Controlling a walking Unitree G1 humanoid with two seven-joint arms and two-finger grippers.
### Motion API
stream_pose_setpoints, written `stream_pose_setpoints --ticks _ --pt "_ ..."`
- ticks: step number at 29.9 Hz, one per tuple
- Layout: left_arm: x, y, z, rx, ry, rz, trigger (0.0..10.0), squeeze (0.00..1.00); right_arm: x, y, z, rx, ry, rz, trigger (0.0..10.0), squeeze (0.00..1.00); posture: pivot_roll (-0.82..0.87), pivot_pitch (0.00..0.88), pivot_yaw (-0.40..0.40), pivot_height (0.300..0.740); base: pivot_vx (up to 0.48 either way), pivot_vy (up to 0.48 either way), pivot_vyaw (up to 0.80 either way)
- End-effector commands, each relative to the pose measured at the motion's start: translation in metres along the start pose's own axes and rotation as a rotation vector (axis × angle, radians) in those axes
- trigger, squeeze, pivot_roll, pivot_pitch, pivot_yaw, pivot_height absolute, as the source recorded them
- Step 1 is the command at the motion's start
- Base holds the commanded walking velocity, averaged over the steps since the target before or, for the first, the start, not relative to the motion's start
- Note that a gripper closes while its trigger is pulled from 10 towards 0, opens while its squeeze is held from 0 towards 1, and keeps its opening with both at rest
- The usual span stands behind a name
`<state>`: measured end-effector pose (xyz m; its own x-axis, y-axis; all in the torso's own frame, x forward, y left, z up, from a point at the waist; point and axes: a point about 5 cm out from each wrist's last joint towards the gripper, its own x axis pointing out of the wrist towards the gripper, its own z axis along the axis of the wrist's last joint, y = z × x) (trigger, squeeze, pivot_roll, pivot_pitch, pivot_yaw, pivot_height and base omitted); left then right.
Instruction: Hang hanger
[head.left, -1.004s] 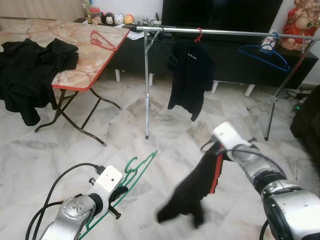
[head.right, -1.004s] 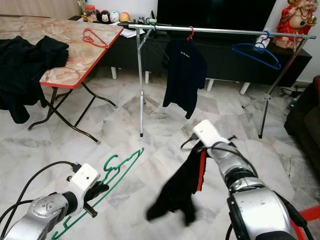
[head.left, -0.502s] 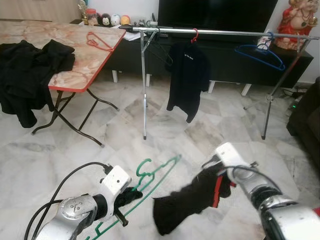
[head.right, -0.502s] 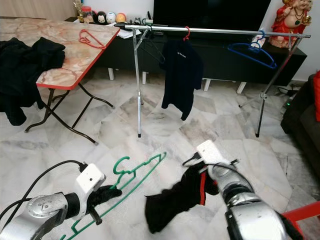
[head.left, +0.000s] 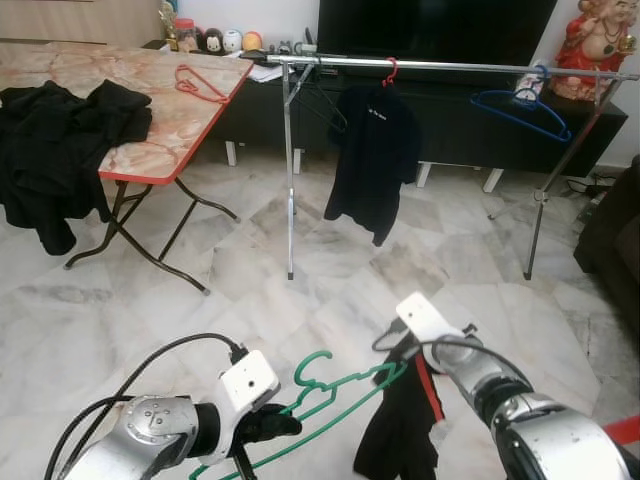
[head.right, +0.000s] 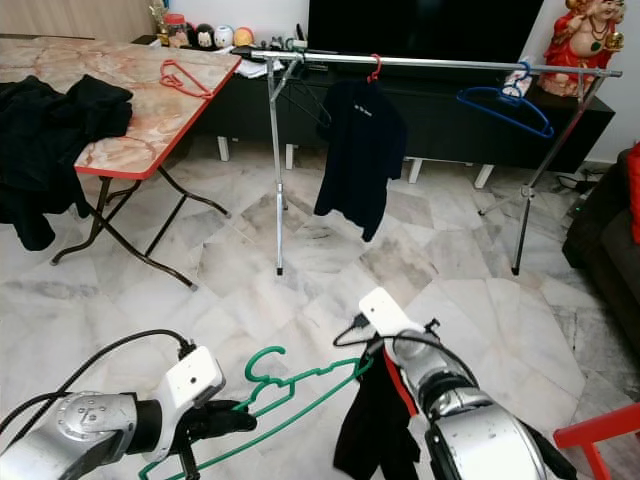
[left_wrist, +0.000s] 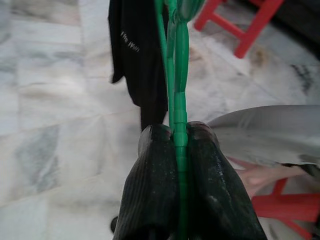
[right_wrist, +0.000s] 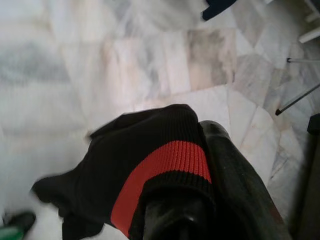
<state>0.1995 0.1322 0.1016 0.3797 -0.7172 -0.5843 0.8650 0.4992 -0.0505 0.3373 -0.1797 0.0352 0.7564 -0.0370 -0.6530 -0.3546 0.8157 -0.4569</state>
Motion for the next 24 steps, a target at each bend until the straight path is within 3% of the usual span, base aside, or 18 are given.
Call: stream_pose_setpoints --ticks 1,9,24 --pt "0.002 0.005 0.005 0.001 -0.018 0.034 10.0 0.0 -0.001 -0.012 0.019 0.075 -0.067 -0.037 10.0 0.0 0.08 0.0 -0.095 0.74 0.0 0.0 0.0" --pt "0.011 0.01 0.015 -0.004 -0.072 0.06 10.0 0.0 -0.002 -0.004 0.035 0.093 -0.11 0.024 10.0 0.0 0.08 0.0 -0.096 0.74 0.0 0.0 0.0" --pt "0.016 0.015 0.022 -0.003 -0.09 0.08 10.0 0.0 -0.001 0.004 0.031 0.116 -0.095 0.037 10.0 0.0 0.09 0.0 -0.101 0.74 0.0 0.0 0.0"
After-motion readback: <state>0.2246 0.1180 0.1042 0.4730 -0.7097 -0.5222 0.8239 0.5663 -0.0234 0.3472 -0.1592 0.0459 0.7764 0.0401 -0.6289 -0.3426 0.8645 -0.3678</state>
